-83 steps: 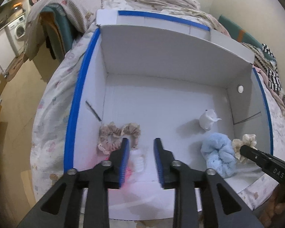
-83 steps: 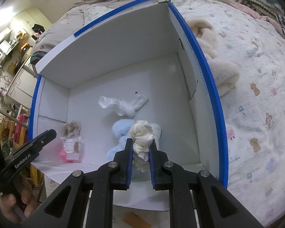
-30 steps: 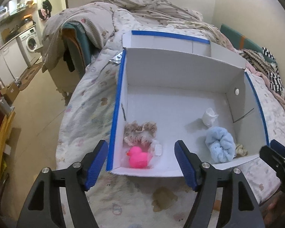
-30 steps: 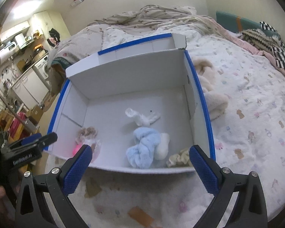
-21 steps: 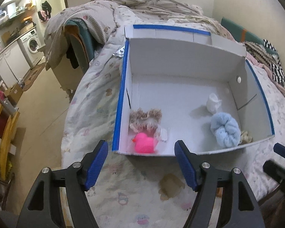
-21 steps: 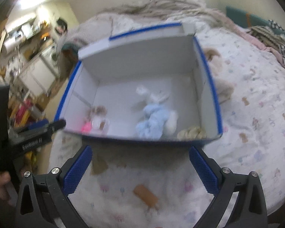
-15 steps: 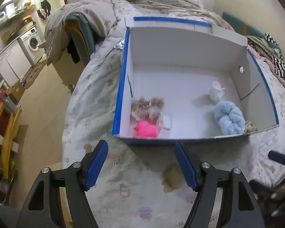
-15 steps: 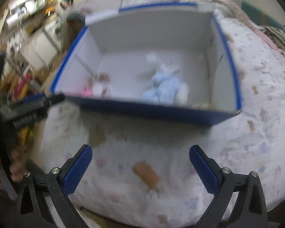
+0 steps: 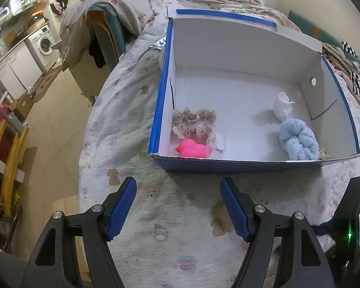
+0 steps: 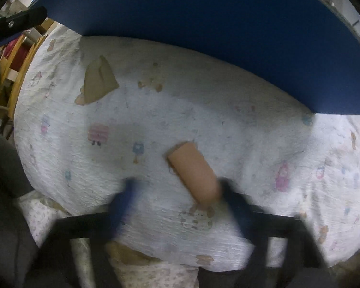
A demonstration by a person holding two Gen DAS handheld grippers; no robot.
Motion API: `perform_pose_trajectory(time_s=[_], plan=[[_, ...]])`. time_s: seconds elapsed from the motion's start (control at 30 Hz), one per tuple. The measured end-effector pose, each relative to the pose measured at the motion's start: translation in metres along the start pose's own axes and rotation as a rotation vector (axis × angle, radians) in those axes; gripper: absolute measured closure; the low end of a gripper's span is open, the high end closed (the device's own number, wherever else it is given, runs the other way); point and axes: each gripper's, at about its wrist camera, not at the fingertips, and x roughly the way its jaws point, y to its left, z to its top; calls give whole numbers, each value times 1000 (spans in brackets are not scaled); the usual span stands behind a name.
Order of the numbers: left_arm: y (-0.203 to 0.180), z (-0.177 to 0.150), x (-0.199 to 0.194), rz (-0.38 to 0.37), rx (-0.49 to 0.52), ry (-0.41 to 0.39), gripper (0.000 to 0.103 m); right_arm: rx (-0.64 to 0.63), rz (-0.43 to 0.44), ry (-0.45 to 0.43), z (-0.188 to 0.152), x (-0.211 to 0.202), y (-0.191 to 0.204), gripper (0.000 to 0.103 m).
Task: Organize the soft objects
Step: 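Withdraw both tools from the box toward the tan cardboard pieces, then grasp the tan cardboard tube with the right tool while the left tool grasps the flat tan cardboard piece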
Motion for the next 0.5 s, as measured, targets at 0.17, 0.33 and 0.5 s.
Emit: perform_pose_trajectory(time_s=[0.17,0.33,0.5], plan=[[0,0,3,-8,-6,12,33,-11,-8,-27,-2,-5,-2,95],[0,0,6,-6,-5,20,33,91,125,-127,-1,-29,-25,97],[2,-1,7,-10,-11,27,33,234,280,-196,-4,-46,-56,97]])
